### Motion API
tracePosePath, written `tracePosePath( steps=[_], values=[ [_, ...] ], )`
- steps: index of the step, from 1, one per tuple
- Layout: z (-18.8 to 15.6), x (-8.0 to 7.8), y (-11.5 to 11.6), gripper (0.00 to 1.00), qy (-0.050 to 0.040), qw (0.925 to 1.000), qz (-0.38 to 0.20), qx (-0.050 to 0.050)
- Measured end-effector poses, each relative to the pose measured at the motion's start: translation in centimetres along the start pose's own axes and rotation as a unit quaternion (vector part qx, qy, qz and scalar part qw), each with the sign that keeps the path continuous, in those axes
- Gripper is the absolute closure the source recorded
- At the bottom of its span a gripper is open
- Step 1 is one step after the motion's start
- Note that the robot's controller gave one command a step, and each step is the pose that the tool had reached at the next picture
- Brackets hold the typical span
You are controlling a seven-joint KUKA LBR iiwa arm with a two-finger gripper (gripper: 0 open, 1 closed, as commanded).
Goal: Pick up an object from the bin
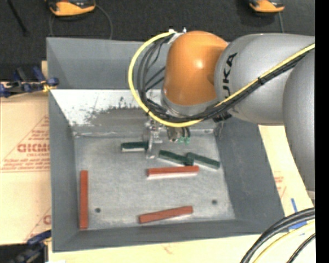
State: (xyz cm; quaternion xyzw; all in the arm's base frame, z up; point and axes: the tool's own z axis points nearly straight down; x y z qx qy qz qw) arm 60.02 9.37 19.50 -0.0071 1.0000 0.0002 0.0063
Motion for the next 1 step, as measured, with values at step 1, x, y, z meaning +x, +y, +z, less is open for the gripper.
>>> tracePosePath(
  steps=[1],
  values=[
    [-10.89,-1.61,1.41,1.00,0.0012,0.9801,-0.199,-0.001]
  ],
)
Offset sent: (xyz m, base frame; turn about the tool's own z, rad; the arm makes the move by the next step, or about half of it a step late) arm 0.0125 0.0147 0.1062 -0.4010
